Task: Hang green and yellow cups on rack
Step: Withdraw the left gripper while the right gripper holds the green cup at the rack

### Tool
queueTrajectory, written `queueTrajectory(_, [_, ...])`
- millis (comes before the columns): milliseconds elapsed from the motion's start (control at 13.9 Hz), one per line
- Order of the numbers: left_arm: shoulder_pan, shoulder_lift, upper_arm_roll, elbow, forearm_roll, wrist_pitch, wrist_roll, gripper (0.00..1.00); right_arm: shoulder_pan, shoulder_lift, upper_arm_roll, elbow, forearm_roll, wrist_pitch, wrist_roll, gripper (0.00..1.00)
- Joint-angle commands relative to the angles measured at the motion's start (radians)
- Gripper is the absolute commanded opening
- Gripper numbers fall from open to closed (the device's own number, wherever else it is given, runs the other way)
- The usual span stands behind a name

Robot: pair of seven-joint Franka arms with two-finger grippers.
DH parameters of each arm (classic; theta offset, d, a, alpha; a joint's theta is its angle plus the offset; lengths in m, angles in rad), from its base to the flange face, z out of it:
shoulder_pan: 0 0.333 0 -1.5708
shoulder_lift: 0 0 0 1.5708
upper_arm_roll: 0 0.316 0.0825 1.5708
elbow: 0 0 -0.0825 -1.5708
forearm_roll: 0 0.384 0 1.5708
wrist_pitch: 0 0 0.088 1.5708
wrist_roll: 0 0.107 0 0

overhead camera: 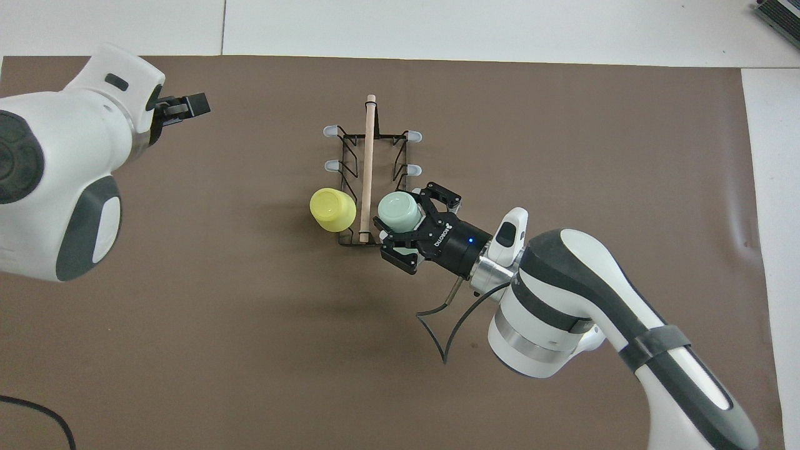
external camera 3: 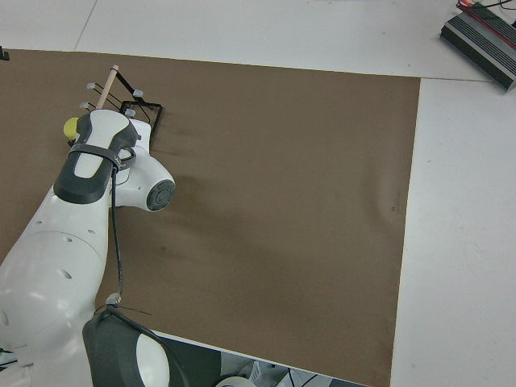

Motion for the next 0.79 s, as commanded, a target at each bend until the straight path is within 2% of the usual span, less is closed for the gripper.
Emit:
queueTrajectory(0, [-0.029,-0.028,0.081,0.057,-0.163,-0.143,0.259,1.00,-0.005,0.016,0.001,0.017,0.036,0.011,-0.043,0.24])
queueTrajectory(216, [-0.061,-0.072,0.190,0.088,-0.241,-0.289,0.427,1.00,-0.011,0.023,0.003,0.040,0.033,0.014,-0.032,0.24])
queueTrajectory(505, [-0.084,-0.150,0.259,0.089,-0.241,-0.521,0.576,1.00,-0.003,0.024,0.003,0.059,0.017,0.017,0.051,0.23])
queueTrajectory(721, [-0.069,-0.172,0.265,0.091,-0.241,-0.613,0.629,1.00,-0.016,0.024,0.003,0.083,-0.021,0.030,0.054,0.23])
